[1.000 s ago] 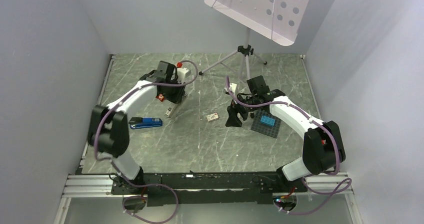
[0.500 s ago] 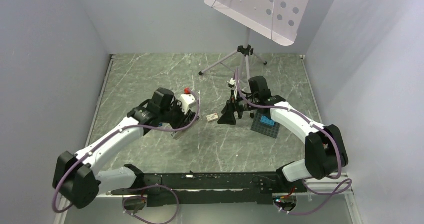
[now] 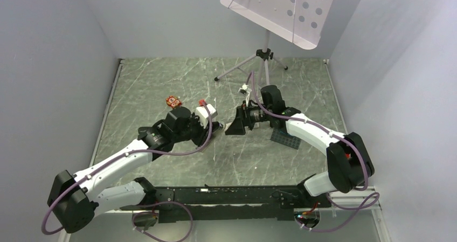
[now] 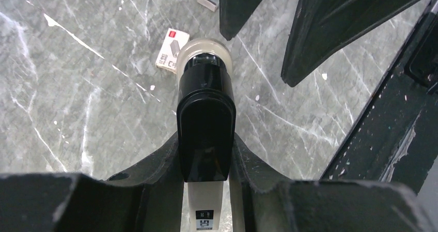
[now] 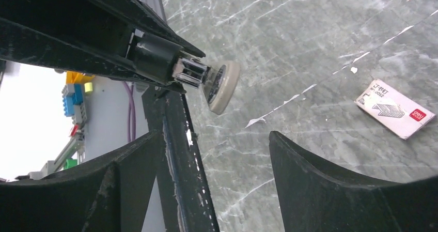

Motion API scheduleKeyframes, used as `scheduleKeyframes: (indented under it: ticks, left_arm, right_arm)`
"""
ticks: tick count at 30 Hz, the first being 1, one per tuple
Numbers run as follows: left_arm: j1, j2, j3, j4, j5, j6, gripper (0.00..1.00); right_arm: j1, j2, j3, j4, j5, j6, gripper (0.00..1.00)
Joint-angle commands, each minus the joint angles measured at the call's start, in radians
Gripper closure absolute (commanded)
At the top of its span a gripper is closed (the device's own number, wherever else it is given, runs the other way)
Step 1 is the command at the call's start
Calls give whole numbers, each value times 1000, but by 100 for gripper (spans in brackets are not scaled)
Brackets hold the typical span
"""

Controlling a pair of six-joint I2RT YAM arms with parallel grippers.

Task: Load the staples into the stapler
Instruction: Pick up the stapler from the center of the board.

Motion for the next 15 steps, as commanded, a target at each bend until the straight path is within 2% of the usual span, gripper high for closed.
scheduleKeyframes:
  ticks: [1,15]
  left_arm:
    - [-22,-65,-7,135,-77,-75,100]
    - [-54,-184,-101,197,-140,-121,100]
  right_arm:
    - [2,-2,36,22,25,8,20]
    - [-7,5,33,-25,-22,-25,18]
